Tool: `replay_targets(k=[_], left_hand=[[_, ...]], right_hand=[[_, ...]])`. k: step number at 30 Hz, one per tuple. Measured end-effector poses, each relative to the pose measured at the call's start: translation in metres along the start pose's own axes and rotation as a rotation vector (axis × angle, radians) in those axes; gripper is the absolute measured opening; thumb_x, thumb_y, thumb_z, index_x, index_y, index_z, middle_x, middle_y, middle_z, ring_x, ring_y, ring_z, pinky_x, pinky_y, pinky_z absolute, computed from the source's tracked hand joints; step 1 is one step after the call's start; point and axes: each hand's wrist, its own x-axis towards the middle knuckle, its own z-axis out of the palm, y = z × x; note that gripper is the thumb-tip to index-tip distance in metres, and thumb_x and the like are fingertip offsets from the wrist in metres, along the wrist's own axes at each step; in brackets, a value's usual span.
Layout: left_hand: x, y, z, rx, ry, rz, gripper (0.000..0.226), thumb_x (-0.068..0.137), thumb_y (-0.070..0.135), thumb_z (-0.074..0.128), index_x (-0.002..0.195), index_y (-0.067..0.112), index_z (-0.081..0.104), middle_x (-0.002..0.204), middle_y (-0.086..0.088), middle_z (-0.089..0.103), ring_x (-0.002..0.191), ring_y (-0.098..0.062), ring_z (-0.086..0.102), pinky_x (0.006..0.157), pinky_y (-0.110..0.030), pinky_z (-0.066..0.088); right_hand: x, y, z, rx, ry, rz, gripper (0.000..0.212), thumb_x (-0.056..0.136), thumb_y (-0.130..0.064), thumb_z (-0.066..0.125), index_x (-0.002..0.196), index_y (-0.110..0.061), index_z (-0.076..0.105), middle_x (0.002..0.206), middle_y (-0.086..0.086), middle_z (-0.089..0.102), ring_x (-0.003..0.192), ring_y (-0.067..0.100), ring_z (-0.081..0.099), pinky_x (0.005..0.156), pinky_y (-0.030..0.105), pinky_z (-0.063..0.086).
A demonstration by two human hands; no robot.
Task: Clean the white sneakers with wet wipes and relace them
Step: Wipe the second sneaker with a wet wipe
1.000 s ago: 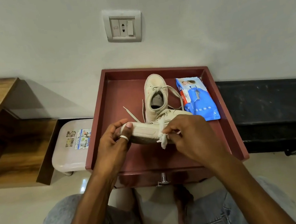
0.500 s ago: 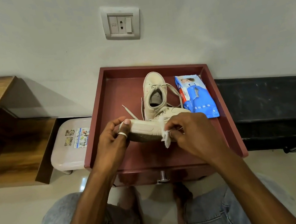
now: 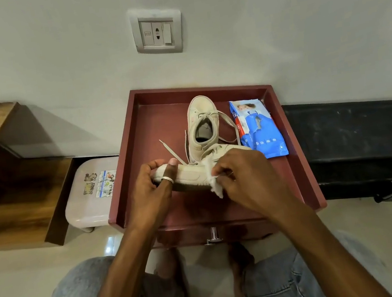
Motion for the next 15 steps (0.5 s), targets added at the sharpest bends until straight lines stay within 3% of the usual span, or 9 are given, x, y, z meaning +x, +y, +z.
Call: replay_targets(k=[6, 10, 13, 15], left_hand=[[-0.001, 0.0, 0.004, -0.006, 0.015, 0.003, 0.062, 0.071, 0.07, 0.064, 0.114, 0.026, 0.06, 0.108, 0.003, 0.069, 0.102, -0.02, 0.07, 0.093, -0.05, 0.059], [-0.001, 0.0, 0.003, 0.007, 0.011, -0.006, 0.062, 0.075, 0.072, 0.064, 0.116, 0.026, 0.058, 0.107, 0.001, 0.07, 0.099, -0.022, 0.072, 0.091, -0.051, 0.059], [0.001, 0.0, 0.001, 0.002, 0.016, -0.02, 0.059, 0.075, 0.072, 0.066, 0.113, 0.027, 0.06, 0.111, 0.0, 0.069, 0.104, -0.024, 0.069, 0.093, -0.055, 0.057], [0.002, 0.0, 0.0, 0.002, 0.009, -0.024, 0.059, 0.072, 0.071, 0.065, 0.112, 0.027, 0.06, 0.112, 0.0, 0.069, 0.106, -0.025, 0.068, 0.094, -0.055, 0.057]], right_hand=[[-0.002, -0.023, 0.019, 0.042, 0.084, -0.077, 0.008, 0.085, -0.019, 0.065, 0.089, -0.016, 0.07, 0.091, -0.001, 0.064, 0.082, 0.017, 0.059, 0.072, 0.034, 0.048], [-0.004, -0.037, 0.03, 0.056, 0.049, -0.188, 0.014, 0.084, -0.014, 0.064, 0.097, -0.015, 0.07, 0.095, 0.0, 0.061, 0.086, 0.016, 0.057, 0.073, 0.027, 0.047], [-0.001, -0.012, 0.018, 0.004, 0.047, -0.055, 0.01, 0.077, -0.015, 0.066, 0.087, -0.018, 0.069, 0.091, -0.002, 0.063, 0.083, 0.018, 0.059, 0.071, 0.033, 0.048], [0.001, 0.011, 0.006, -0.101, -0.019, 0.068, 0.012, 0.076, -0.011, 0.067, 0.083, -0.02, 0.071, 0.09, -0.004, 0.065, 0.085, 0.016, 0.06, 0.068, 0.025, 0.043]])
